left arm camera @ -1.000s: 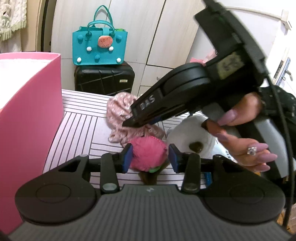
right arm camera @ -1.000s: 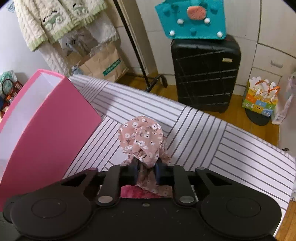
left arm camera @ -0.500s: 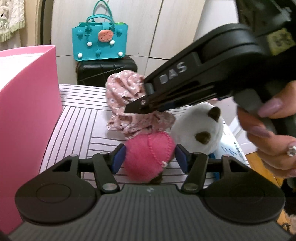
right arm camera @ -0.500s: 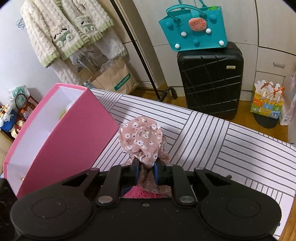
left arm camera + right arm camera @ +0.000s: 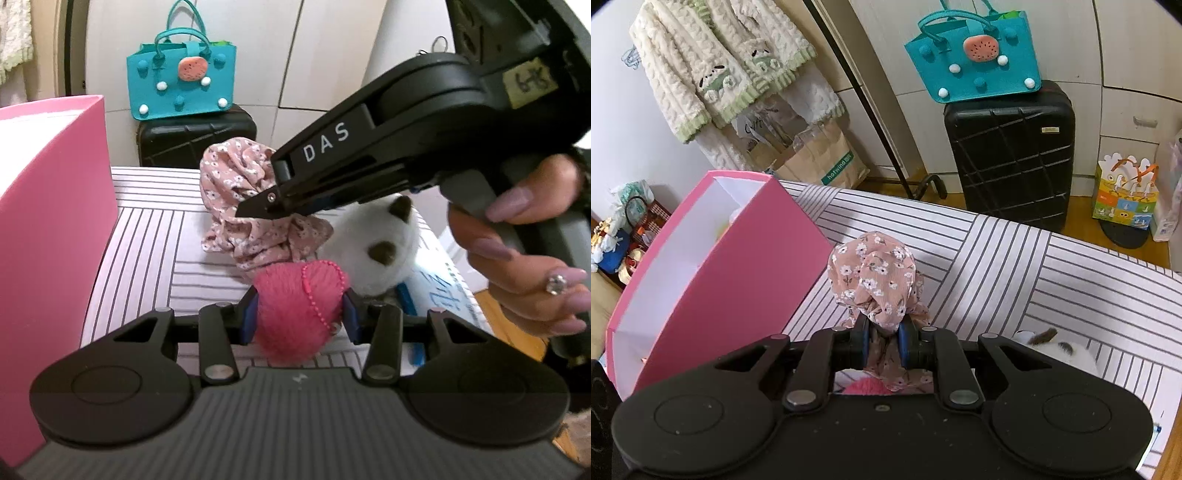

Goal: Organize soft objects
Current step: 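Lift the pom-pom and floral scrunchie and carry both over the pink box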

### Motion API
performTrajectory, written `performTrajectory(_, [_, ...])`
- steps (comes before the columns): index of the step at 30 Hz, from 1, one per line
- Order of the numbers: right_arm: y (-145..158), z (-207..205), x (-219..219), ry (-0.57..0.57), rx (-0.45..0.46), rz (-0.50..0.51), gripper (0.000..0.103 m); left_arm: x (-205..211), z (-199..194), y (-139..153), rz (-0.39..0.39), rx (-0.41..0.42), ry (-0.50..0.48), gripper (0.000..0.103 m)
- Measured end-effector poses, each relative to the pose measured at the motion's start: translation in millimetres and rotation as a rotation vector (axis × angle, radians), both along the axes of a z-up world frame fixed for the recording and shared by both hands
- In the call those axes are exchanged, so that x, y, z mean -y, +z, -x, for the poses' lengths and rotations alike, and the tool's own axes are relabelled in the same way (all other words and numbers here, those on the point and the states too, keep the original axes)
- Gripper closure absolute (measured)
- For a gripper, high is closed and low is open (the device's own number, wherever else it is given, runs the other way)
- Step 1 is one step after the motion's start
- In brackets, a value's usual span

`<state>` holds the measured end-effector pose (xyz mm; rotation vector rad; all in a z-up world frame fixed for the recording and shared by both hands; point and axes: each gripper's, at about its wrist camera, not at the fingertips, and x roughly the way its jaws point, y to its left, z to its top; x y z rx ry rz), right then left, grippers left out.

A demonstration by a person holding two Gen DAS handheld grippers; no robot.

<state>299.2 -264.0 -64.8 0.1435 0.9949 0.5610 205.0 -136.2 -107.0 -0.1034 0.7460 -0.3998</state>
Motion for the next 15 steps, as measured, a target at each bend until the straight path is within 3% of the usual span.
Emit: performTrajectory(15, [16.9, 51.9, 3.9, -0.003, 0.027, -0.010, 0.084, -7.5, 35.9, 25.6, -0.052, -0.028, -0.073, 0.059])
